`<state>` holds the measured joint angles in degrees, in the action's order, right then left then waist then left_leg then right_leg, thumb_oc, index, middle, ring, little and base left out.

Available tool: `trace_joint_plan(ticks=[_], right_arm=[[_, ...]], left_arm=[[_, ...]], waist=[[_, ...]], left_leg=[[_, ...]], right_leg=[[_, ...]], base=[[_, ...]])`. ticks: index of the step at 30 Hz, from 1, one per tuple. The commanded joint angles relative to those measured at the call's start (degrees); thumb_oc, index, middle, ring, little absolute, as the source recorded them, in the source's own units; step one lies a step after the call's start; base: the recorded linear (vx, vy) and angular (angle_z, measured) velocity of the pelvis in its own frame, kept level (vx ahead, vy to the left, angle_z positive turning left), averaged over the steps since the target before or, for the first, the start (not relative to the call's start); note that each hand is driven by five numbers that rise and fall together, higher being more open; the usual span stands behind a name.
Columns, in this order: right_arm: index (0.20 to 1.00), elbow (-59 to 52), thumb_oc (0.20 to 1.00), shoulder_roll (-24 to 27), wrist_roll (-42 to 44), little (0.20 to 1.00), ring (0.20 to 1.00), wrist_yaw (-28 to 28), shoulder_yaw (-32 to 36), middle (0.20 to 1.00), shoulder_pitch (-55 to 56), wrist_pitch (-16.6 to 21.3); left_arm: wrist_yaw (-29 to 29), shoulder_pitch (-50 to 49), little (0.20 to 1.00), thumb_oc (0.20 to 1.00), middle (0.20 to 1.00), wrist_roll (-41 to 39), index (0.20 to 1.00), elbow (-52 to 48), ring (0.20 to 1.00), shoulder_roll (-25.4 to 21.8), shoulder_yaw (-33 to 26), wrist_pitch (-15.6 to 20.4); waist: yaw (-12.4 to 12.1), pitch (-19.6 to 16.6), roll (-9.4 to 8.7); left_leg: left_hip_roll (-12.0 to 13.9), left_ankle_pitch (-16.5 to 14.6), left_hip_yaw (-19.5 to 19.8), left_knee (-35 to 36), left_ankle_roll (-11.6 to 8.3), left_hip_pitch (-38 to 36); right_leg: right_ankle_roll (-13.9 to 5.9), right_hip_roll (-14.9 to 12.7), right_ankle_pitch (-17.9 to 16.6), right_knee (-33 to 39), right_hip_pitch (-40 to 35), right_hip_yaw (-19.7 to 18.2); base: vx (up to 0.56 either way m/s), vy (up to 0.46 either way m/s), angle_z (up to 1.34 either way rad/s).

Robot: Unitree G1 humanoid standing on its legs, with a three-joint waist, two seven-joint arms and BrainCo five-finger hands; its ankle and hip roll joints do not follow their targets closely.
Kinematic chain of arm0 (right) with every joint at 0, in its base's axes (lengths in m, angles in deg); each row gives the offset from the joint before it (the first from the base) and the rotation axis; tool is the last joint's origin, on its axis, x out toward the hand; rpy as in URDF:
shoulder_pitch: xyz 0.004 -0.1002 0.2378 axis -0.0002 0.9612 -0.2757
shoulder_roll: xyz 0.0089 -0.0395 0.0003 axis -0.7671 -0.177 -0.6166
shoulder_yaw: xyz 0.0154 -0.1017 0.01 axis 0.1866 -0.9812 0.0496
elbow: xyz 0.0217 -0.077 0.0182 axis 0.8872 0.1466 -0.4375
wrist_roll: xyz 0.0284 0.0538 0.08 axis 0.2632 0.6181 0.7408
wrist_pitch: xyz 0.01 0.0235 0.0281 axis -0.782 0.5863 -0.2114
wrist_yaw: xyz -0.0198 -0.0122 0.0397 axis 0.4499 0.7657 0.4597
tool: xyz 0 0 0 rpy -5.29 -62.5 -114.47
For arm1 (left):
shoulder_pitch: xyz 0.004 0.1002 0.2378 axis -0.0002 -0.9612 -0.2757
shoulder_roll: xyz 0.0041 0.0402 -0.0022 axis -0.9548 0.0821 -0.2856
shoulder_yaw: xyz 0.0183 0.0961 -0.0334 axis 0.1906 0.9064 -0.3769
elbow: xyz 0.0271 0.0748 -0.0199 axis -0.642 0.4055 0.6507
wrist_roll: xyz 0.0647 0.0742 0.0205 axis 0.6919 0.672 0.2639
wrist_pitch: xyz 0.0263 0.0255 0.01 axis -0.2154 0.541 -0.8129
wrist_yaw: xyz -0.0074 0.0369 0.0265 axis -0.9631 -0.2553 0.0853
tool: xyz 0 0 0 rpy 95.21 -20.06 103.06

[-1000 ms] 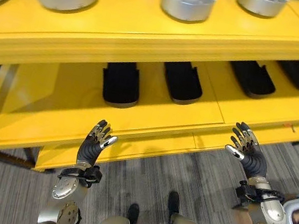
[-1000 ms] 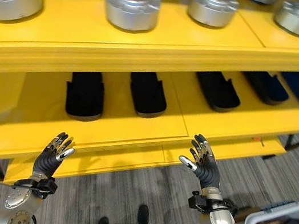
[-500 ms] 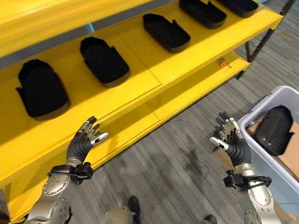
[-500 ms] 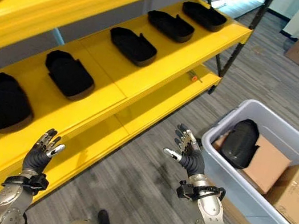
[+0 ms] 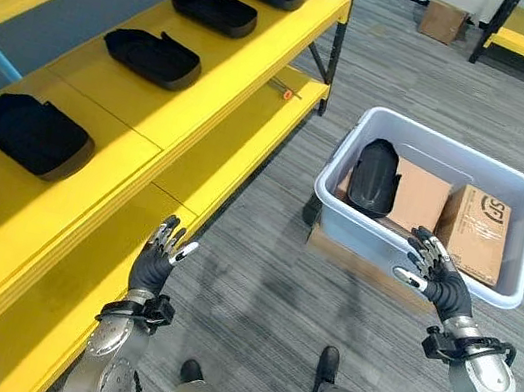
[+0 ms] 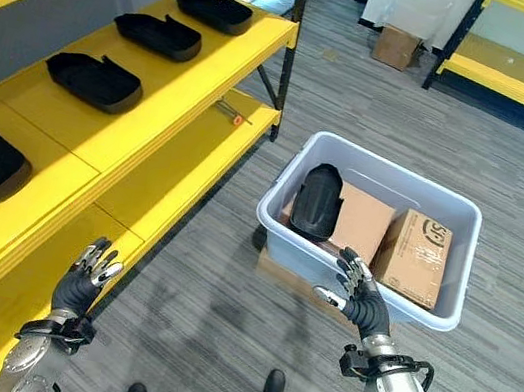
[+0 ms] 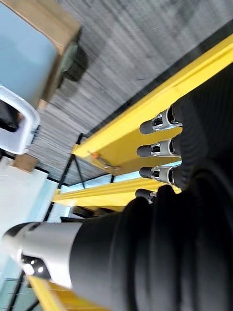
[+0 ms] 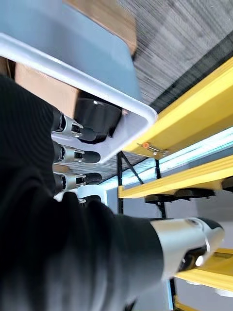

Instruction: Move parts from the plastic box to the shelf.

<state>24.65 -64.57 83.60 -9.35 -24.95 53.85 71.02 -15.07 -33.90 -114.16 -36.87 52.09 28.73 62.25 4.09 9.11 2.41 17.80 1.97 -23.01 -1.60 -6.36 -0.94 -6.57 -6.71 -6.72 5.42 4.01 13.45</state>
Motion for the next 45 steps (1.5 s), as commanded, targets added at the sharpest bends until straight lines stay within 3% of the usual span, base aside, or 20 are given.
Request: trace_joint_plan(ticks=[1,2,6,7,8,9,10,11,15,18,22,24,29,31,33,34,36,39,41,45], right_arm=[[1.000,-3.8,1.000,0.0,1.3,1.000,1.000,-0.1,3.5,1.000,-0.1,4.3],[1.000,-3.6,1.000,-0.4,1.4,1.000,1.000,-0.7,4.1,1.000,0.4,4.7],[1.000,-3.4,1.000,-0.1,0.7,1.000,1.000,-1.1,4.4,1.000,0.6,4.9],[1.000,-2.7,1.000,-0.3,0.4,1.000,1.000,-1.4,4.2,1.000,0.0,4.8],[1.000,-2.1,1.000,-0.3,0.1,1.000,1.000,-1.1,4.1,1.000,-0.6,4.8],[1.000,-2.1,1.000,-0.3,0.1,1.000,1.000,-1.1,4.1,1.000,-0.6,4.8],[1.000,-0.6,1.000,-0.3,0.3,1.000,1.000,-1.3,3.8,1.000,-0.7,5.0],[1.000,0.1,1.000,-0.1,0.0,1.000,1.000,-1.3,3.8,1.000,-1.0,5.1],[1.000,1.2,1.000,0.2,-1.6,1.000,1.000,-1.8,3.5,1.000,-2.6,5.5],[1.000,1.6,1.000,-0.7,-2.0,1.000,1.000,-2.1,3.6,1.000,-2.7,5.4],[1.000,1.4,1.000,-1.9,-1.6,1.000,1.000,-2.3,2.5,1.000,-3.7,5.0],[1.000,0.7,1.000,-2.5,-1.7,1.000,1.000,-2.4,2.3,1.000,-4.1,4.4],[1.000,1.2,1.000,-3.3,-2.5,1.000,1.000,-2.8,0.9,1.000,-4.9,3.6],[1.000,1.3,1.000,-3.7,-2.2,1.000,1.000,-2.7,0.3,1.000,-5.5,3.6],[1.000,1.3,1.000,-3.8,-2.4,1.000,1.000,-2.9,-0.7,1.000,-6.3,3.5],[1.000,1.4,1.000,-3.8,-2.5,1.000,1.000,-2.8,-1.2,1.000,-6.6,3.5],[1.000,1.5,1.000,-4.0,-2.4,1.000,1.000,-2.9,-1.4,1.000,-6.4,3.6],[1.000,2.0,1.000,-4.3,-2.3,1.000,1.000,-3.5,-1.2,1.000,-6.8,3.3],[1.000,2.5,1.000,-4.1,-2.9,1.000,1.000,-3.6,-1.0,1.000,-6.6,3.1],[1.000,1.6,1.000,-3.4,-4.0,1.000,1.000,-3.2,0.6,1.000,-4.3,3.6]], left_arm=[[1.3,0.1,1.000,1.000,1.000,2.5,1.000,-3.5,1.000,-1.5,-1.7,1.8],[1.3,0.7,1.000,1.000,1.000,2.7,1.000,-3.3,1.000,-1.6,-1.5,1.5],[0.6,1.2,1.000,1.000,1.000,2.8,1.000,-3.0,1.000,-1.5,-1.2,1.7],[0.2,1.9,1.000,1.000,1.000,2.5,1.000,-2.7,1.000,-1.0,-1.4,1.8],[0.4,1.6,1.000,1.000,1.000,1.8,1.000,-2.7,1.000,-0.7,-1.4,2.0],[0.4,1.6,1.000,1.000,1.000,1.8,1.000,-2.7,1.000,-0.7,-1.4,2.0],[0.8,1.4,1.000,1.000,1.000,0.0,1.000,-2.0,1.000,0.0,-0.4,2.0],[1.2,1.6,1.000,1.000,1.000,-0.4,1.000,-1.5,1.000,-0.1,-0.2,2.0],[1.3,2.3,1.000,1.000,1.000,-0.9,1.000,-1.0,1.000,0.0,0.4,2.5],[1.4,3.0,1.000,1.000,1.000,-1.2,1.000,-1.4,1.000,0.3,0.8,2.7],[0.1,3.6,1.000,1.000,1.000,-1.4,1.000,-1.9,1.000,-0.6,0.6,2.8],[-1.3,4.4,1.000,1.000,1.000,-1.5,1.000,-1.9,1.000,-1.8,0.4,2.8],[-2.5,4.9,1.000,1.000,1.000,-1.4,1.000,-2.1,1.000,-2.8,0.6,2.4],[-2.7,5.5,1.000,1.000,1.000,-1.3,1.000,-2.4,1.000,-3.3,1.0,2.2],[-2.7,6.8,1.000,1.000,1.000,-0.3,1.000,-2.5,1.000,-4.7,2.1,1.8],[-2.8,7.1,1.000,1.000,1.000,0.6,1.000,-2.5,1.000,-5.6,2.2,1.6],[-2.8,7.1,1.000,1.000,1.000,1.0,1.000,-2.6,1.000,-5.8,2.2,1.5],[-3.0,6.9,1.000,1.000,1.000,0.2,1.000,-2.6,1.000,-5.5,1.2,1.6],[-3.2,6.2,1.000,1.000,1.000,-0.2,1.000,-2.4,1.000,-5.1,0.2,1.8],[-1.9,5.7,1.000,1.000,1.000,0.8,1.000,-1.6,1.000,-3.4,1.3,2.2]], waist=[[1.1,0.8,-1.51],[1.5,1.8,-2.41],[0.7,3.0,-2.82],[-0.6,3.5,-4.00],[-1.5,3.5,-4.67],[-1.5,3.5,-4.68],[-2.1,3.8,-4.51],[-2.8,4.2,-4.37],[-3.9,4.5,-3.19],[-3.5,3.8,-2.69],[-3.8,2.6,-3.73],[-3.1,1.6,-4.71],[-2.9,0.8,-5.50],[-2.7,1.2,-5.61],[-1.5,3.0,-4.54],[-0.7,4.5,-3.21],[-0.7,4.9,-2.81],[-0.1,5.6,-2.84],[0.2,6.3,-3.38],[1.0,5.1,-4.81]], left_leg=[[3.6,5.1,3.9,-8.7,-3.10,2.9],[5.3,6.4,5.0,-17.3,-2.22,4.8],[3.0,5.8,7.8,-21.7,-1.39,7.9],[-5.3,1.8,12.5,-18.6,2.21,13.2],[-8.4,1.4,15.5,-12.5,2.45,15.5],[-8.4,1.4,15.5,-12.5,2.45,15.4],[-8.7,7.2,16.9,-5.9,1.06,18.1],[-9.9,9.2,19.0,-3.6,0.78,19.4],[-11.5,10.9,24.4,2.4,-0.23,18.9],[-10.9,10.4,23.1,2.1,-0.30,16.8],[-11.7,7.4,19.6,0.6,1.88,15.1],[-13.0,4.9,16.4,-0.4,3.88,15.0],[-14.6,1.8,13.9,-0.9,5.91,14.0],[-15.4,0.6,13.8,-1.3,6.84,13.3],[-16.9,-0.2,14.9,-0.3,8.84,11.1],[-17.1,-0.5,15.7,0.5,9.79,9.5],[-16.9,-0.9,15.5,1.1,9.84,8.7],[-17.0,-2.6,14.8,3.5,8.59,4.7],[-16.6,-3.7,14.8,4.3,7.53,2.3],[-16.3,-4.3,15.1,4.9,5.89,0.4]], right_leg=[[1.71,3.5,8.2,-0.5,-4.1,1.0],[3.62,5.1,9.2,-0.4,-5.6,0.3],[4.05,5.1,9.5,-0.4,-6.1,-0.7],[3.85,4.0,8.4,-0.4,-5.0,-2.1],[3.05,4.1,8.1,-0.4,-5.1,-3.7],[3.05,4.1,8.1,-0.4,-5.1,-3.7],[2.84,4.7,8.0,-0.4,-5.7,-4.6],[2.84,5.0,8.0,-0.4,-6.1,-5.1],[2.72,6.1,10.3,-0.4,-8.4,-9.6],[2.72,5.2,11.1,-0.4,-9.5,-10.6],[1.54,2.0,11.3,-1.5,-9.9,-12.7],[-0.14,-1.0,11.1,-3.3,-8.1,-13.6],[-2.56,-3.4,10.1,-6.9,-5.8,-14.6],[-3.21,-3.6,9.1,-11.5,-4.0,-15.0],[-3.47,-2.6,2.4,-24.3,2.8,-15.5],[-1.93,-0.8,2.5,-31.3,6.3,-15.2],[-1.53,-0.9,2.8,-32.5,7.8,-13.9],[-1.61,-2.6,4.5,-18.2,11.0,-8.7],[-3.00,-3.3,0.9,-8.2,12.4,-7.3],[-3.10,-2.4,-1.4,-4.3,9.8,-7.4]], base=[[0.11,-0.405,-0.24],[0.06,-0.228,-0.14],[0.00,-0.061,-0.27],[-0.01,0.085,-0.32],[-0.01,0.080,-0.47],[0.17,0.079,-0.50],[0.16,0.094,-0.56],[0.21,0.127,-0.43],[0.15,0.148,-0.77],[0.19,0.254,-1.11],[0.20,0.261,-0.77],[0.17,0.282,-0.48],[0.10,0.175,-0.23],[0.07,0.157,-0.19],[0.04,0.253,-0.19],[0.03,0.198,-0.09],[0.08,0.100,0.04],[0.25,-0.038,-0.21],[0.24,-0.125,-0.33],[0.28,-0.169,0.33]])
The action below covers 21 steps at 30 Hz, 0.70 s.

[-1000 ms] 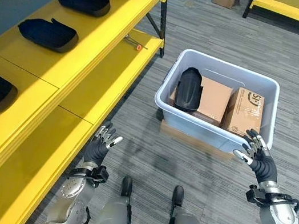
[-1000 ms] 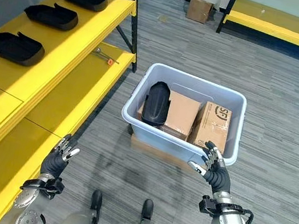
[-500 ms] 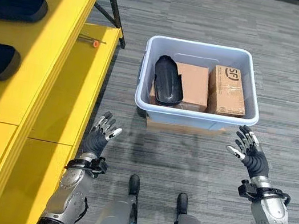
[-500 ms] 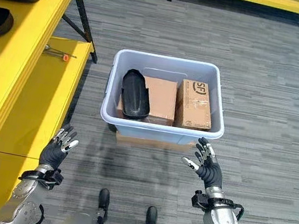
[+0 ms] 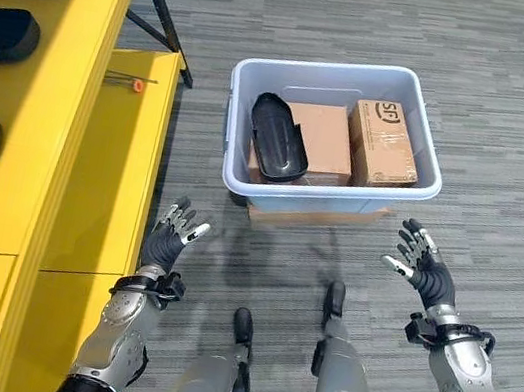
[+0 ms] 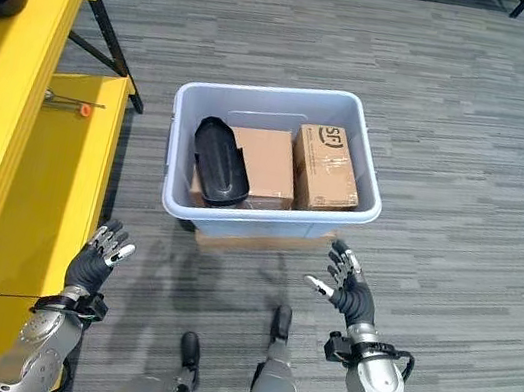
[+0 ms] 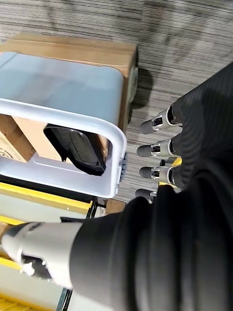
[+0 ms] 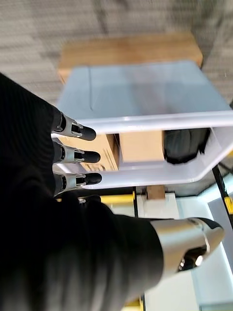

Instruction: Move parts from the plastic box to the shelf.

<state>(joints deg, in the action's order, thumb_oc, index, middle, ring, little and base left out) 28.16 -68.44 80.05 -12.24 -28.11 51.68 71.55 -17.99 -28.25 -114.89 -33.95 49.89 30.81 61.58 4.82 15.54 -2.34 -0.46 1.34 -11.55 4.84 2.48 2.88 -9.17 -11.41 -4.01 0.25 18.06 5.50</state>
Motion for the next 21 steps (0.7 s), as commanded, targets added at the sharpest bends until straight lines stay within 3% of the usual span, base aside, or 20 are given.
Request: trace_joint_plan(ticks=[1,4,8,12,15,16,17,18,19,20,21], right_arm=[[1.000,-2.1,1.000,1.2,-0.1,1.000,1.000,-0.6,4.4,1.000,-2.0,3.1],[1.000,-1.9,1.000,1.7,0.0,1.000,1.000,-1.0,5.0,1.000,-2.0,3.4],[1.000,-1.8,1.000,1.9,0.7,1.000,1.000,-2.2,6.5,1.000,-0.7,3.8],[1.000,-1.3,1.000,1.8,1.3,1.000,1.000,-2.7,6.6,1.000,-0.2,3.9],[1.000,-0.9,1.000,1.6,2.2,1.000,1.000,-2.9,6.3,1.000,-0.2,4.3],[1.000,-0.7,1.000,2.3,2.7,1.000,1.000,-3.1,5.8,1.000,-0.6,4.4],[1.000,-0.7,1.000,2.2,2.7,1.000,1.000,-3.0,5.8,1.000,-0.6,4.4],[1.000,-0.7,1.000,2.5,2.4,1.000,1.000,-3.2,5.7,1.000,-1.1,4.7],[1.000,-0.7,1.000,2.5,2.4,1.000,1.000,-3.2,5.7,1.000,-1.1,4.7],[1.000,-0.5,1.000,2.4,2.2,1.000,1.000,-3.6,5.9,1.000,-1.3,4.6],[1.000,-0.5,1.000,2.2,2.2,1.000,1.000,-4.6,6.2,1.000,-1.5,4.7]], left_arm=[[0.9,0.2,1.000,1.000,1.000,1.0,1.000,-4.9,1.000,-0.4,-0.5,2.9],[0.9,0.4,1.000,1.000,1.000,0.7,1.000,-4.9,1.000,0.2,-0.1,2.7],[0.6,1.0,1.000,1.000,1.000,0.1,1.000,-4.5,1.000,0.6,0.7,2.6],[0.3,0.9,1.000,1.000,1.000,0.0,1.000,-4.3,1.000,0.9,0.7,2.6],[0.2,0.9,1.000,1.000,1.000,-0.1,1.000,-4.4,1.000,0.9,0.5,2.6],[0.2,1.1,1.000,1.000,1.000,-0.4,1.000,-5.0,1.000,0.8,0.6,2.6],[0.2,1.2,1.000,1.000,1.000,-0.4,1.000,-5.0,1.000,0.8,0.6,2.6],[-0.2,1.6,1.000,1.000,1.000,-0.2,1.000,-5.2,1.000,0.6,0.7,2.5],[-0.2,1.6,1.000,1.000,1.000,-0.2,1.000,-5.2,1.000,0.6,0.6,2.5],[-0.1,1.8,1.000,1.000,1.000,-0.3,1.000,-5.2,1.000,0.6,0.6,2.4],[-0.1,1.8,1.000,1.000,1.000,-0.6,1.000,-5.2,1.000,0.4,0.7,2.3]], waist=[[0.3,-2.0,0.28],[0.6,-2.5,0.76],[1.9,-2.4,1.84],[2.1,-2.1,2.17],[2.1,-1.3,1.94],[0.6,1.2,0.73],[0.7,1.1,0.64],[-0.4,2.6,-0.80],[-0.3,2.5,-0.91],[-0.3,2.4,-1.22],[-0.3,1.7,-1.19]], left_leg=[[2.8,-3.6,3.7,-1.9,-3.67,-2.9],[3.7,-3.5,4.0,-2.1,-4.17,-2.7],[7.1,-2.1,3.8,-2.2,-6.65,-2.9],[8.1,-1.5,4.0,-4.2,-7.34,-2.5],[9.3,0.5,5.2,-14.3,-8.09,0.9],[7.4,2.7,8.9,-26.6,-8.14,7.7],[7.2,2.9,9.0,-26.6,-8.09,8.0],[6.0,2.2,12.1,-28.7,-7.51,13.0],[5.8,2.5,12.2,-28.6,-7.46,13.2],[7.2,1.9,11.9,-25.7,-7.07,14.2],[12.1,3.1,10.5,-14.8,-7.30,13.0]], right_leg=[[-0.25,2.6,-4.0,1.5,-4.9,2.6],[0.25,3.0,-3.1,0.9,-5.5,3.2],[1.86,4.1,0.2,-1.5,-5.9,5.2],[2.69,4.9,1.5,-2.0,-6.2,5.4],[4.30,6.0,3.0,-1.8,-7.5,4.8],[5.95,6.3,3.8,-2.0,-8.8,4.0],[5.93,6.1,3.7,-1.9,-8.6,4.0],[5.91,5.5,4.4,-1.7,-9.4,3.8],[5.89,5.3,4.2,-1.6,-9.2,3.8],[5.34,5.0,4.4,-1.4,-9.4,3.6],[3.93,4.3,4.8,-0.8,-10.1,2.8]], base=[[0.15,-0.138,0.59],[0.14,-0.141,0.21],[0.13,-0.148,0.15],[0.09,-0.109,0.23],[0.05,-0.155,0.16],[-0.03,-0.166,0.39],[-0.06,-0.172,0.37],[-0.03,-0.055,0.17],[0.02,-0.041,-0.07],[0.18,0.139,-0.18],[0.25,0.249,-0.05]])
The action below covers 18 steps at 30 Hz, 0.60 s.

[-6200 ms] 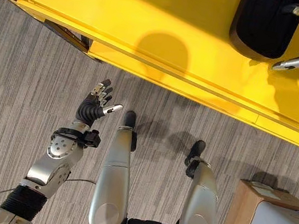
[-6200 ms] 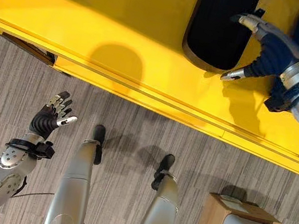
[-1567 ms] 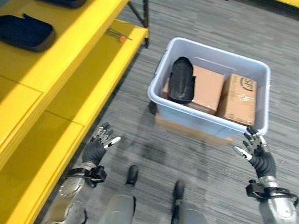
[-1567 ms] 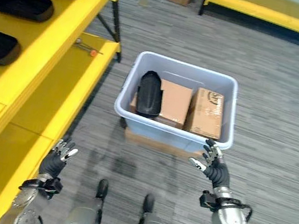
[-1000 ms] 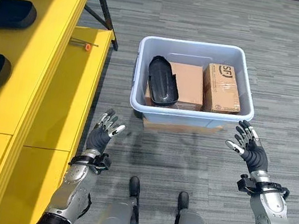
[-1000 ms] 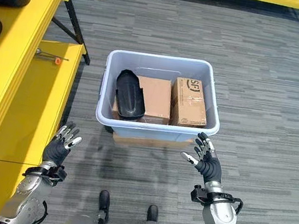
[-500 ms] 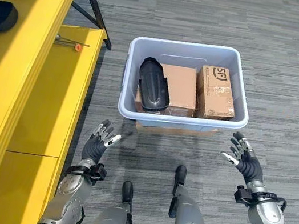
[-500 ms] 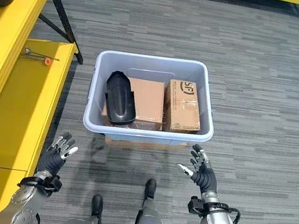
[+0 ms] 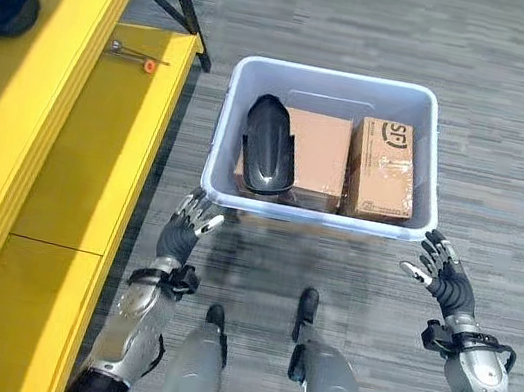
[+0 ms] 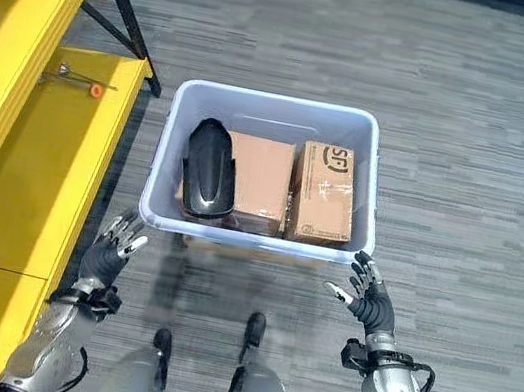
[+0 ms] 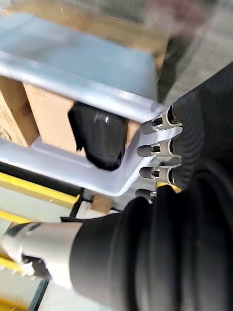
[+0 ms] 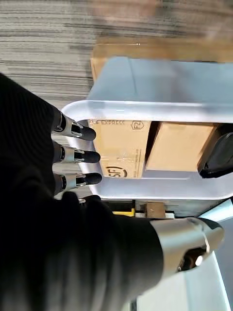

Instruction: Move parts from the plastic box to the shelf.

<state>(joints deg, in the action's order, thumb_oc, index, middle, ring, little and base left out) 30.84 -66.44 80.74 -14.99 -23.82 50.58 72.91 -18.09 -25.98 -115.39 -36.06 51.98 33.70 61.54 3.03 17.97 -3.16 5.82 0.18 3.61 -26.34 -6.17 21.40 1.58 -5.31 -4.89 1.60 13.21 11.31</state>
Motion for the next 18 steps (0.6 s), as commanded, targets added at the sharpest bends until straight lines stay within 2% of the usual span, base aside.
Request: trace_joint_plan(ticks=[1,2,3,4,5,6,7,8,10,12,15,18], right_arm=[[1.000,-3.0,1.000,-0.2,1.6,1.000,1.000,-2.5,2.1,1.000,-0.2,3.5],[1.000,-3.0,1.000,-0.2,1.5,1.000,1.000,-2.5,2.1,1.000,-0.2,3.5],[1.000,-2.8,1.000,-0.1,0.5,1.000,1.000,-3.1,2.7,1.000,0.2,3.7],[1.000,-2.8,1.000,-0.1,0.5,1.000,1.000,-3.2,2.7,1.000,0.2,3.6],[1.000,-2.4,1.000,-0.3,0.2,1.000,1.000,-3.2,2.5,1.000,0.5,3.4],[1.000,-2.0,1.000,-0.8,0.4,1.000,1.000,-2.6,1.7,1.000,0.5,3.4],[1.000,-1.7,1.000,-1.0,0.0,1.000,1.000,-1.4,1.2,1.000,1.2,3.0],[1.000,-1.3,1.000,-1.1,0.0,1.000,1.000,-1.3,1.1,1.000,1.5,2.6],[1.000,-1.3,1.000,-2.2,0.4,1.000,1.000,-0.9,0.4,1.000,0.5,2.0],[1.000,-1.3,1.000,-2.2,0.4,1.000,1.000,-0.9,0.4,1.000,0.4,2.0],[1.000,-1.7,1.000,-3.3,0.9,1.000,1.000,-1.6,-0.7,1.000,-1.3,2.4],[1.000,-2.2,1.000,-3.3,1.1,1.000,1.000,-1.8,-1.0,1.000,-2.0,2.6]], left_arm=[[-0.3,-0.4,1.000,1.000,1.000,0.0,1.000,-3.0,1.000,-1.6,-2.2,2.4],[-0.3,-0.4,1.000,1.000,1.000,0.0,1.000,-2.9,1.000,-1.6,-2.2,2.4],[-0.7,-0.4,1.000,1.000,1.000,0.5,1.000,-2.3,1.000,-1.6,-2.3,2.6],[-0.7,-0.4,1.000,1.000,1.000,0.5,1.000,-2.3,1.000,-1.6,-2.3,2.6],[-0.7,-0.7,1.000,1.000,1.000,0.5,1.000,-2.0,1.000,-1.5,-2.3,2.9],[-0.7,-1.2,1.000,1.000,1.000,0.2,1.000,-2.1,1.000,-1.6,-2.4,3.2],[-0.5,-1.6,1.000,1.000,1.000,0.4,1.000,-2.9,1.000,-1.8,-2.9,3.3],[-0.4,-1.6,1.000,1.000,1.000,0.8,1.000,-4.0,1.000,-2.0,-2.8,3.3],[-1.2,0.1,1.000,1.000,1.000,2.2,1.000,-5.5,1.000,-4.2,-3.6,4.1],[-1.2,0.1,1.000,1.000,1.000,2.2,1.000,-5.5,1.000,-4.2,-3.6,4.1],[-4.1,3.2,1.000,1.000,1.000,4.3,1.000,-6.0,1.000,-5.9,-4.0,5.3],[-4.9,5.0,1.000,1.000,1.000,5.1,1.000,-6.6,1.000,-6.5,-3.9,5.7]], waist=[[1.3,-0.8,0.36],[1.3,-0.9,0.40],[0.9,-1.3,1.37],[0.8,-1.3,1.33],[0.7,-1.6,1.50],[0.5,-2.0,1.80],[0.7,-2.5,2.32],[0.5,-2.5,2.44],[0.3,-1.7,1.62],[0.2,-1.8,1.51],[0.4,-1.1,-0.19],[0.5,-1.1,-0.78]], left_leg=[[8.4,8.6,-5.2,21.6,0.25,-3.5],[8.5,9.4,-5.4,23.0,0.08,-4.0],[10.5,14.4,-6.5,29.1,-2.12,-2.2],[10.4,14.6,-6.6,29.4,-2.15,-2.5],[10.1,14.0,-7.3,29.2,-2.59,-3.4],[9.5,11.5,-6.5,28.6,-2.05,-5.2],[9.9,11.9,-8.8,29.6,-2.76,-5.9],[9.2,11.8,-10.7,29.8,-2.68,-6.7],[6.5,9.8,-14.1,29.0,-1.04,-7.4],[6.5,9.8,-14.2,29.0,-1.00,-7.4],[4.9,7.8,-16.0,27.3,0.42,-5.5],[4.9,7.9,-16.5,27.4,0.52,-4.6]], right_leg=[[-7.48,-2.1,5.8,-2.0,-5.6,-3.2],[-7.39,-2.0,5.9,-2.0,-5.5,-3.2],[-8.31,-3.0,6.2,-0.9,-7.4,-3.7],[-8.31,-3.1,6.2,-0.8,-7.5,-3.8],[-8.82,-3.6,6.4,-0.1,-8.7,-4.1],[-9.42,-4.0,6.8,-0.3,-9.3,-5.1],[-9.63,-4.4,6.6,0.0,-9.5,-5.5],[-9.95,-5.4,6.2,0.3,-9.7,-5.6],[-11.89,-8.8,3.8,0.9,-8.7,-6.6],[-11.94,-8.9,3.8,0.9,-8.6,-6.8],[-13.23,-11.1,1.8,1.5,-6.5,-6.9],[-13.47,-11.3,0.7,1.7,-5.4,-6.9]], base=[[0.22,0.224,0.07],[0.23,0.318,0.18],[0.17,0.205,0.04],[0.22,0.296,-0.03],[0.15,0.225,-0.18],[0.20,0.333,-0.38],[0.20,0.366,-0.68],[0.18,0.441,-1.04],[0.12,0.446,-0.93],[0.02,0.119,-0.15],[0.03,0.188,-0.07],[0.00,0.033,-0.06]])
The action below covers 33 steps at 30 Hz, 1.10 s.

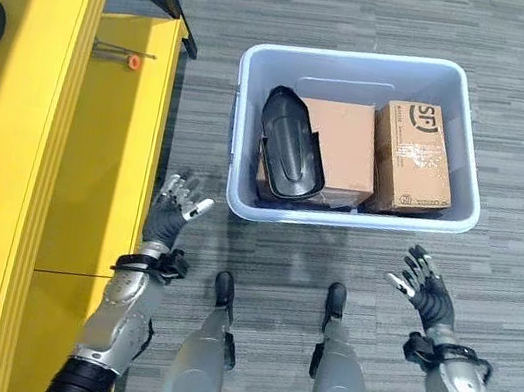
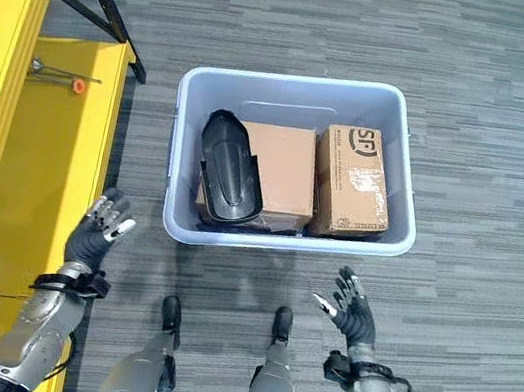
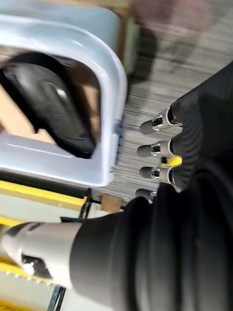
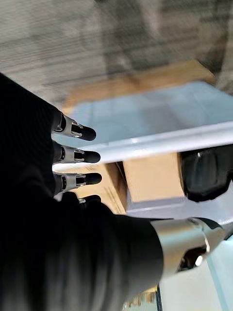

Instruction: Move parts from the plastic box to the shelf.

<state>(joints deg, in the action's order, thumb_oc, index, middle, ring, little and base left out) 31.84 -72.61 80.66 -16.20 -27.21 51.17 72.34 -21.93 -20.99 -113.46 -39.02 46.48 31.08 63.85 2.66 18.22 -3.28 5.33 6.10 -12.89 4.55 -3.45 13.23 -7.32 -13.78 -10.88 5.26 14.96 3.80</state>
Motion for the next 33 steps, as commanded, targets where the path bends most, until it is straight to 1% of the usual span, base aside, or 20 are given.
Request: trace_joint_plan(ticks=[1,3,8,9,10,11,12,15,16,20,21,23,24,25,27,28,30,31,32,33], right_arm=[[1.000,-3.2,1.000,2.8,1.2,1.000,1.000,-0.5,2.4,1.000,-2.5,3.2],[1.000,-4.1,1.000,2.9,1.3,1.000,1.000,-1.1,2.3,1.000,-3.5,4.1],[1.000,-5.1,1.000,2.8,1.4,1.000,1.000,-2.4,1.4,1.000,-4.6,5.4],[1.000,-5.4,1.000,2.8,1.6,1.000,1.000,-3.8,0.5,1.000,-6.0,6.0],[1.000,-5.4,1.000,2.8,1.6,1.000,1.000,-3.8,0.5,1.000,-6.1,6.0],[1.000,-6.2,1.000,2.6,2.7,1.000,1.000,-3.9,-1.0,1.000,-7.3,6.7],[1.000,-6.2,1.000,2.6,2.7,1.000,1.000,-3.9,-0.9,1.000,-7.4,6.7],[1.000,-7.2,1.000,3.0,3.3,1.000,1.000,-3.9,-3.2,1.000,-8.7,7.5],[1.000,-7.2,1.000,2.9,3.3,1.000,1.000,-3.9,-3.2,1.000,-8.7,7.5],[1.000,-7.5,1.000,3.9,2.5,1.000,1.000,-5.1,-4.4,1.000,-9.3,8.3],[1.000,-7.5,1.000,3.9,2.4,1.000,1.000,-5.1,-4.4,1.000,-9.3,8.3],[1.000,-7.4,1.000,4.3,2.2,1.000,1.000,-6.0,-4.9,1.000,-10.1,9.0],[1.000,-7.4,1.000,4.3,2.2,1.000,1.000,-6.0,-4.9,1.000,-10.1,9.0],[1.000,-7.3,1.000,4.5,2.1,1.000,1.000,-6.7,-5.3,1.000,-10.8,9.5],[1.000,-7.3,1.000,4.6,2.1,1.000,1.000,-6.9,-5.3,1.000,-11.0,9.7],[1.000,-6.9,1.000,4.4,2.2,1.000,1.000,-7.3,-5.7,1.000,-11.1,10.1],[1.000,-6.9,1.000,4.4,2.2,1.000,1.000,-7.3,-5.9,1.000,-11.1,10.1],[1.000,-7.0,1.000,4.4,2.3,1.000,1.000,-7.3,-6.2,1.000,-10.9,10.3],[1.000,-6.9,1.000,4.5,2.4,1.000,1.000,-7.3,-6.4,1.000,-10.7,10.3],[1.000,-6.9,1.000,4.5,2.5,1.000,1.000,-7.5,-6.6,1.000,-10.5,10.4]], left_arm=[[-1.0,0.0,1.000,1.000,1.000,3.2,1.000,-3.7,1.000,-1.0,-1.3,3.4],[-2.5,3.7,1.000,1.000,1.000,6.9,1.000,-4.4,1.000,-2.6,-0.9,4.1],[-5.6,8.6,1.000,1.000,1.000,9.3,1.000,-4.4,1.000,-3.3,0.8,5.4],[-7.4,11.9,1.000,1.000,1.000,10.5,1.000,-3.9,1.000,-3.6,2.0,5.7],[-7.4,11.9,1.000,1.000,1.000,10.5,1.000,-3.9,1.000,-3.6,2.0,5.8],[-9.0,15.4,1.000,1.000,1.000,11.0,1.000,-3.0,1.000,-3.7,3.2,6.2],[-9.0,15.5,1.000,1.000,1.000,11.0,1.000,-3.0,1.000,-3.7,3.2,6.2],[-12.5,21.7,1.000,1.000,1.000,15.2,1.000,-1.2,1.000,-5.0,5.1,6.6],[-12.5,21.8,1.000,1.000,1.000,15.2,1.000,-1.1,1.000,-5.0,5.1,6.7],[-16.8,28.7,1.000,1.000,1.000,18.5,1.000,3.4,1.000,-5.4,7.0,6.6],[-16.8,28.8,1.000,1.000,1.000,18.5,1.000,3.5,1.000,-5.4,7.1,6.6],[-19.8,32.9,1.000,1.000,1.000,21.2,1.000,6.8,1.000,-5.7,7.8,6.3],[-19.8,32.9,1.000,1.000,1.000,21.2,1.000,6.8,1.000,-5.7,7.8,6.3],[-21.7,35.6,1.000,1.000,1.000,21.6,1.000,9.4,1.000,-5.8,8.2,6.0],[-22.3,36.6,1.000,1.000,1.000,21.6,1.000,10.5,1.000,-6.0,8.3,6.1],[-24.5,39.7,1.000,1.000,1.000,21.9,1.000,15.1,1.000,-7.1,7.8,5.6],[-25.0,40.7,1.000,1.000,1.000,21.3,1.000,16.6,1.000,-7.3,7.8,5.5],[-26.2,42.6,1.000,1.000,1.000,20.6,1.000,19.3,1.000,-7.6,7.4,5.5],[-26.9,43.5,1.000,1.000,1.000,20.2,1.000,20.8,1.000,-8.1,7.1,5.4],[-27.6,44.5,1.000,1.000,1.000,19.6,1.000,22.0,1.000,-8.4,6.7,5.4]], waist=[[0.9,-1.2,-0.72],[1.4,-0.8,-1.08],[2.1,0.1,-1.64],[2.5,0.6,-2.09],[2.5,0.7,-2.09],[3.0,1.3,-2.67],[3.0,1.3,-2.67],[3.8,2.7,-3.32],[3.8,2.7,-3.32],[5.3,4.2,-3.75],[5.3,4.2,-3.73],[6.2,5.0,-4.02],[6.2,5.0,-4.02],[6.9,5.3,-4.36],[7.2,5.4,-4.48],[8.1,5.5,-4.96],[8.3,5.5,-5.09],[8.8,5.5,-5.24],[9.1,5.3,-5.32],[9.4,5.3,-5.47]], left_leg=[[5.3,1.9,0.0,-3.5,-2.19,3.4],[5.3,2.0,0.0,-3.2,-2.22,4.2],[5.8,2.5,-0.5,-1.9,-2.44,4.4],[6.4,2.9,-0.9,-1.3,-2.71,4.3],[6.4,2.9,-0.9,-1.3,-2.71,4.3],[7.2,3.0,-1.3,-1.0,-2.91,4.3],[7.2,3.0,-1.4,-1.0,-2.92,4.3],[8.3,3.4,-2.3,-0.6,-3.47,4.5],[8.3,3.4,-2.3,-0.6,-3.47,4.5],[9.0,4.0,-2.6,-0.4,-4.02,5.6],[9.0,4.0,-2.6,-0.4,-4.03,5.6],[9.2,4.2,-2.5,-0.2,-4.22,6.4],[9.2,4.2,-2.5,-0.2,-4.22,6.4],[9.4,4.5,-2.7,0.1,-4.42,6.9],[9.5,4.6,-2.7,0.2,-4.51,7.2],[9.7,4.7,-3.1,0.5,-4.80,7.7],[9.7,4.7,-3.3,0.5,-4.84,7.8],[9.9,4.7,-3.4,0.5,-4.94,7.9],[9.7,3.2,-3.1,0.5,-5.55,7.4],[9.8,3.1,-3.2,0.5,-5.61,7.5]], right_leg=[[-4.62,-3.0,6.8,-1.9,-7.4,0.7],[-4.79,-3.0,6.1,-1.8,-6.4,1.4],[-4.86,-2.6,5.6,-1.7,-5.0,1.6],[-4.85,-2.0,5.4,-1.7,-4.1,1.4],[-4.85,-2.0,5.4,-1.7,-4.1,1.4],[-4.94,-1.1,5.0,-1.6,-3.1,0.9],[-4.94,-1.1,5.0,-1.6,-3.0,0.9],[-5.06,-0.2,4.6,-1.2,-1.6,0.5],[-5.05,-0.2,4.6,-1.2,-1.6,0.5],[-4.89,0.5,4.9,-1.5,0.3,0.5],[-4.89,0.5,4.9,-1.6,0.3,0.5],[-4.83,0.9,4.8,-1.7,1.5,0.4],[-4.82,0.9,4.8,-1.7,1.5,0.4],[-4.84,1.1,4.5,-1.5,2.3,0.2],[-4.85,1.2,4.3,-1.3,2.7,0.1],[-5.08,1.5,3.8,-0.8,3.6,-0.1],[-5.08,1.5,3.6,-0.8,3.9,-0.3],[-5.08,1.6,3.6,-0.6,4.1,-0.4],[-5.44,1.5,4.5,-0.4,3.7,-0.5],[-5.48,1.5,4.4,-0.4,4.0,-0.6]], base=[[0.02,0.010,-0.05],[0.02,0.011,-0.06],[0.01,-0.003,-0.06],[0.00,-0.011,-0.13],[-0.01,-0.025,-0.09],[-0.01,-0.015,-0.07],[-0.01,-0.030,-0.15],[0.00,-0.017,-0.26],[0.00,-0.016,-0.15],[0.00,-0.020,-0.14],[-0.01,-0.018,-0.08],[-0.01,-0.026,-0.05],[-0.01,-0.035,-0.02],[0.00,0.000,0.00],[0.00,-0.004,-0.06],[0.01,-0.006,-0.17],[0.01,-0.002,-0.15],[0.09,0.010,-0.10],[0.10,0.011,-0.11],[0.09,0.012,-0.07]])
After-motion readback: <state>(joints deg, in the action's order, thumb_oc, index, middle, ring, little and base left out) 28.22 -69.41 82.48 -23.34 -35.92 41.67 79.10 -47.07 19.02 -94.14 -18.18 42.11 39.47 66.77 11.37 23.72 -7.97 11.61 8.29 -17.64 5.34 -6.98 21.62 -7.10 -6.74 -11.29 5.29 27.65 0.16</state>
